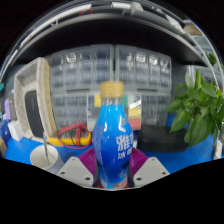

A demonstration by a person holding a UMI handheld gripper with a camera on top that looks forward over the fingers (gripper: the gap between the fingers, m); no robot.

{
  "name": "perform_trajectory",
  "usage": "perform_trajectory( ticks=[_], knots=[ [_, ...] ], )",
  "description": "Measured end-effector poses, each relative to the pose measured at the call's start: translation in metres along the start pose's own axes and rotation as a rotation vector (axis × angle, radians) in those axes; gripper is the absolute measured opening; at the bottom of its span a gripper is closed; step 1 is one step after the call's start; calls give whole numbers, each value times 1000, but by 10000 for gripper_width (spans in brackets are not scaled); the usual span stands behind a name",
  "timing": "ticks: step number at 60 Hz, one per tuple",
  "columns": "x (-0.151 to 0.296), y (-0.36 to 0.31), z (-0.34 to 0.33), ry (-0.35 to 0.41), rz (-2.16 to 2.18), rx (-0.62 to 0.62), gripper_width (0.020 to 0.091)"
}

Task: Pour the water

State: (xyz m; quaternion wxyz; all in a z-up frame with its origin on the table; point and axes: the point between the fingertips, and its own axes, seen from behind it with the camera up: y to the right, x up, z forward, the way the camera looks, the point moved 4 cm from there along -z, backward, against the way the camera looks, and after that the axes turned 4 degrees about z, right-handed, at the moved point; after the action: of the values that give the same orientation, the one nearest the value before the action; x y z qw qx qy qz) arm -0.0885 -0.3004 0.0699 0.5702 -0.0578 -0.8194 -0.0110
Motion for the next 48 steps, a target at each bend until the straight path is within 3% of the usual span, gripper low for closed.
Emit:
perform_trajectory(
  ticks=[1, 6, 18, 22, 25, 41, 48],
  knots=[
    [4, 0, 2, 32, 5, 7, 410],
    [3, 1, -2, 40, 20, 19, 418],
    [-2, 3, -4, 24, 28, 18, 533],
    [-14, 9, -5, -46, 4, -27, 711],
    [-22, 13, -12, -85, -26, -50, 770],
    [-47, -5, -89, -193, 6, -73, 764],
    [-31, -28, -125, -204, 37, -53, 770]
  ],
)
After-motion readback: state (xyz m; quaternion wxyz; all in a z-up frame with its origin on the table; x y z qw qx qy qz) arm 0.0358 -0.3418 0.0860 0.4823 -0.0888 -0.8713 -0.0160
